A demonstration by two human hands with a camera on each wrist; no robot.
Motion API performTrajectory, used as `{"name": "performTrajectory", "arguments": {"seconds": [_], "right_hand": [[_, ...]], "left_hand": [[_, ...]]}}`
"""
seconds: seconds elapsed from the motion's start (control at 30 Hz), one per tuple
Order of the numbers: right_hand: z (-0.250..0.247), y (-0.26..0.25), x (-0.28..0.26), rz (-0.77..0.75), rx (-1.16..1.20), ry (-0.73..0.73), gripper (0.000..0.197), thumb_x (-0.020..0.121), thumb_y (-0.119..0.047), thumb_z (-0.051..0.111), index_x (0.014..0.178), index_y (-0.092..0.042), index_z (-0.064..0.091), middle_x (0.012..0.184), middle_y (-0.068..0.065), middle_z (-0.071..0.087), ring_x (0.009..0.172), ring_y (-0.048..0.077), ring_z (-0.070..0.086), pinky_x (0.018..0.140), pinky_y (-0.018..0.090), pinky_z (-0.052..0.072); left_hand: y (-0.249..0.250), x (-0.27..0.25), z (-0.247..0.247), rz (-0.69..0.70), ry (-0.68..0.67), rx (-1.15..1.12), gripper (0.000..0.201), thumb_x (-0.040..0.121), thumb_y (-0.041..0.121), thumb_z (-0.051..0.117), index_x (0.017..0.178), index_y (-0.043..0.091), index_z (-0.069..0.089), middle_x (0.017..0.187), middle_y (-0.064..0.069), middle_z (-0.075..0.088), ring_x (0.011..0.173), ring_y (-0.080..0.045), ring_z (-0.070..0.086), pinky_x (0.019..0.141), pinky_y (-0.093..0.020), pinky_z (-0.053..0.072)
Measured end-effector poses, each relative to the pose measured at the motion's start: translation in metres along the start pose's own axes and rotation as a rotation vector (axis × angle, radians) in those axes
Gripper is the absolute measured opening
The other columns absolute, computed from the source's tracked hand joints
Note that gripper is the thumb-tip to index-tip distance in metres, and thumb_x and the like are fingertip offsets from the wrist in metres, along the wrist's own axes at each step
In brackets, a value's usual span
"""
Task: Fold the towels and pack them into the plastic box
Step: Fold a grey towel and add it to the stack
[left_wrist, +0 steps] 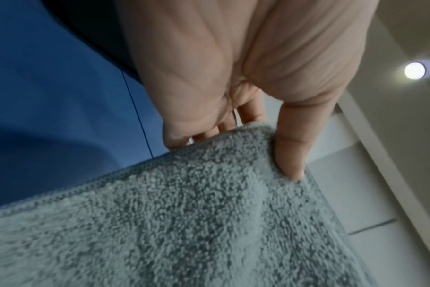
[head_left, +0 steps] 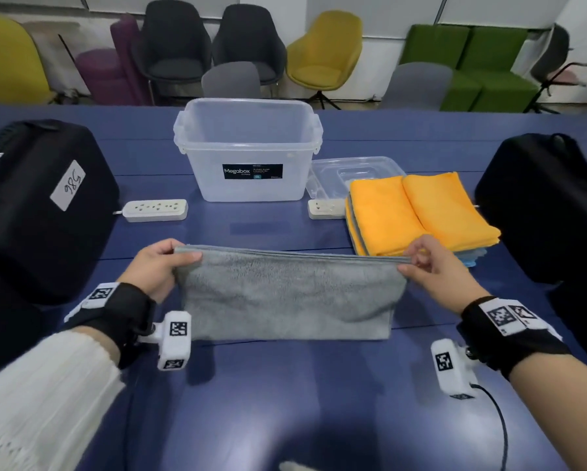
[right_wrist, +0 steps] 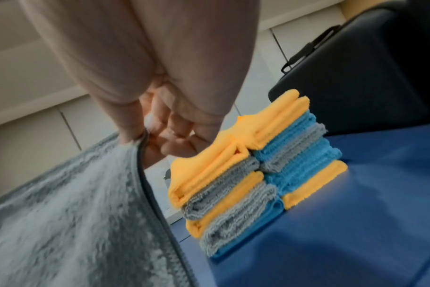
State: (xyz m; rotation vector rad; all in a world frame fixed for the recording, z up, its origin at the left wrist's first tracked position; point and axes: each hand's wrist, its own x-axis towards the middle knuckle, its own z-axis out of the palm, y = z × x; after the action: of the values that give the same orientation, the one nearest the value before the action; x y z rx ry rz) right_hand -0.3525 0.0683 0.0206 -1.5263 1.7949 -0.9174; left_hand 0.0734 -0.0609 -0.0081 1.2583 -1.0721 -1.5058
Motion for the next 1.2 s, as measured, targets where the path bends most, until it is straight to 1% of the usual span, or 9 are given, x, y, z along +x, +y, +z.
{"name": "performTrajectory", "arguments": {"seconds": [0.07,0.2,0.4,0.53,0.67,0.8,0.87,1.0,1.2], "right_hand": [[-0.004,-0.006,0.0,-0.067,-0.015,0.049,0.029,0.092,-0.006,0.057,0.084,-0.029,0.041,0.063,-0.01,0.038,0.057,0.022,0.037,0.059,0.035,0.035],[-0.006,-0.018,-0.002,-0.121,-0.133,0.087,0.026,0.095,-0.015,0.053,0.087,-0.038,0.046,0.082,0.002,0.049,0.064,0.034,0.049,0.062,0.039,0.043],[-0.005,-0.025,-0.007,-0.091,-0.049,0.176,0.017,0.093,-0.017,0.06,0.08,-0.027,0.053,0.078,0.018,0.057,0.069,0.037,0.051,0.064,0.038,0.043],[-0.009,-0.029,-0.005,-0.043,-0.044,0.205,0.013,0.092,-0.02,0.061,0.081,-0.021,0.055,0.075,0.02,0.061,0.072,0.041,0.054,0.069,0.05,0.049],[-0.013,-0.038,-0.005,-0.016,-0.014,0.247,0.013,0.09,-0.019,0.065,0.08,-0.018,0.057,0.08,0.028,0.063,0.066,0.04,0.055,0.064,0.048,0.048],[-0.015,-0.045,-0.005,-0.015,-0.007,0.264,0.013,0.089,-0.015,0.066,0.081,-0.01,0.057,0.081,0.024,0.065,0.065,0.04,0.055,0.065,0.052,0.051],[-0.016,-0.045,-0.003,-0.015,-0.015,0.263,0.013,0.087,-0.014,0.068,0.08,-0.01,0.057,0.081,0.018,0.065,0.069,0.043,0.057,0.064,0.048,0.05],[-0.017,-0.041,0.004,0.01,0.017,0.264,0.015,0.084,-0.014,0.071,0.088,-0.018,0.058,0.083,0.009,0.065,0.065,0.017,0.056,0.062,0.026,0.041],[-0.021,-0.039,0.003,-0.006,-0.05,0.202,0.009,0.089,-0.015,0.065,0.083,-0.023,0.066,0.072,0.004,0.071,0.075,0.03,0.067,0.069,0.044,0.054]], "left_hand": [[0.009,-0.001,0.0,0.026,-0.021,-0.051,0.035,0.08,-0.003,0.061,0.053,0.019,0.061,0.057,0.0,0.064,0.05,-0.011,0.059,0.049,-0.019,0.046],[0.012,-0.003,0.005,0.045,-0.026,-0.14,0.018,0.078,0.007,0.063,0.065,0.016,0.057,0.063,0.001,0.066,0.054,-0.011,0.061,0.053,-0.02,0.048],[0.016,-0.005,0.005,0.071,-0.033,-0.155,0.006,0.077,0.006,0.062,0.078,0.011,0.061,0.065,0.002,0.068,0.058,-0.009,0.063,0.06,-0.02,0.047],[0.025,-0.003,0.001,0.072,-0.04,-0.155,0.007,0.074,0.005,0.064,0.078,0.01,0.067,0.069,0.0,0.071,0.062,-0.01,0.065,0.06,-0.019,0.05],[0.036,0.001,-0.004,0.089,-0.062,-0.189,0.019,0.069,0.009,0.069,0.087,0.004,0.068,0.075,-0.002,0.072,0.068,-0.011,0.064,0.066,-0.02,0.055],[0.043,-0.002,-0.004,0.088,-0.139,-0.225,0.044,0.065,0.026,0.078,0.098,0.0,0.063,0.083,-0.005,0.073,0.075,-0.013,0.069,0.071,-0.025,0.058],[0.044,-0.003,-0.003,0.097,-0.114,-0.266,0.036,0.074,0.024,0.069,0.1,0.0,0.063,0.084,-0.005,0.073,0.077,-0.012,0.069,0.074,-0.023,0.058],[0.042,-0.007,0.0,0.14,-0.024,-0.28,0.014,0.082,0.015,0.06,0.077,0.011,0.072,0.073,-0.001,0.071,0.067,-0.009,0.066,0.067,-0.02,0.056],[0.045,-0.016,-0.003,0.184,-0.011,-0.188,0.021,0.085,0.006,0.059,0.069,0.015,0.068,0.067,0.002,0.068,0.061,-0.008,0.063,0.059,-0.019,0.054]]}}
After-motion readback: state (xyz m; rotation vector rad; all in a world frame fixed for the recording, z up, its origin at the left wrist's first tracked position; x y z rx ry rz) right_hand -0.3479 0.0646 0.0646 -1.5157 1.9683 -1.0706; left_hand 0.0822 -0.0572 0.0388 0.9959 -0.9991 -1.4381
